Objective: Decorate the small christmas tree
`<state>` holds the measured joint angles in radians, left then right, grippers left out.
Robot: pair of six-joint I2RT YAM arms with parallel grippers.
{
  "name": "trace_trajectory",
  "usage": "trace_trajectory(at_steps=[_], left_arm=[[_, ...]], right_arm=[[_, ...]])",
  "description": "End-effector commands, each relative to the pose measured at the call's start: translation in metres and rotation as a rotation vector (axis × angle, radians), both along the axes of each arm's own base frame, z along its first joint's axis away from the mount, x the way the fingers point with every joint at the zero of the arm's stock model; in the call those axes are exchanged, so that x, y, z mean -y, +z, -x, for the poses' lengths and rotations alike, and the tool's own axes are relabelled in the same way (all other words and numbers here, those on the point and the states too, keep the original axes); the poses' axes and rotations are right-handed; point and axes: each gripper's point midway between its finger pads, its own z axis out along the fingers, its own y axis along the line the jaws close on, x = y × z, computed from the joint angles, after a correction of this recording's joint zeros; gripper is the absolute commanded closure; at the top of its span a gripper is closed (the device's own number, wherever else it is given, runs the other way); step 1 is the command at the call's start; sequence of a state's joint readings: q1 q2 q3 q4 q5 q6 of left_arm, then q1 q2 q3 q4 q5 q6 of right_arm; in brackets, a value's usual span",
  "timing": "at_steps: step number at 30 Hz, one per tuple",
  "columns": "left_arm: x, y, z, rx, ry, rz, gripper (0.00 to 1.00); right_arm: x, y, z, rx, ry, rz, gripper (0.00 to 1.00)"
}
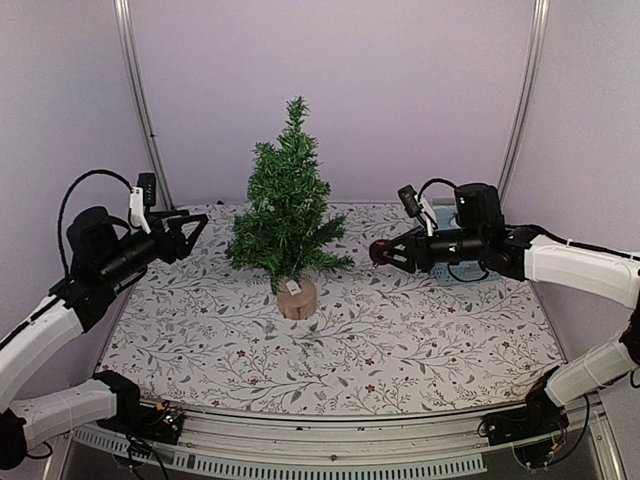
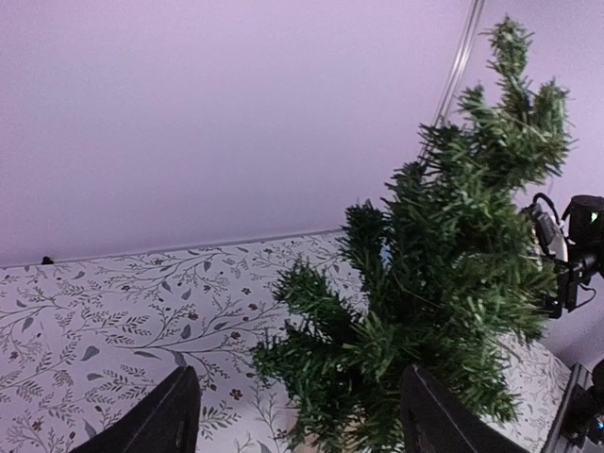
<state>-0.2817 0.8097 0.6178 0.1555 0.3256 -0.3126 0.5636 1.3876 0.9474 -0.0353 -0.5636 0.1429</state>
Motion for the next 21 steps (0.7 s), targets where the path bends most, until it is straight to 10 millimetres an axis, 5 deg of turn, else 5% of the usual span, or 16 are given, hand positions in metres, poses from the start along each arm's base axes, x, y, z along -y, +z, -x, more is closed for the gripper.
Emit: trace_trajectory(at_steps=[1, 8, 13, 21], left_arm=[[0.024, 0.002, 0.033, 0.104, -0.125, -0.073, 0.32], [0.064, 0.001, 0.074, 0.206, -0.312, -0.143, 0.5], [0.087, -0.005, 0.09, 0.235, -0.366, -0.191, 0.59], [0.12, -0.018, 0.095, 0.237, -0.375, -0.251, 0.63]], right_arm=[[-0.025, 0.039, 0.03, 0.085, 0.086, -0.123, 0.6], [-0.062, 0.07, 0.057, 0.124, 0.17, -0.191, 0.6], [-0.088, 0.074, 0.065, 0.139, 0.201, -0.19, 0.6], [-0.098, 0.083, 0.05, 0.148, 0.089, -0.199, 0.61]])
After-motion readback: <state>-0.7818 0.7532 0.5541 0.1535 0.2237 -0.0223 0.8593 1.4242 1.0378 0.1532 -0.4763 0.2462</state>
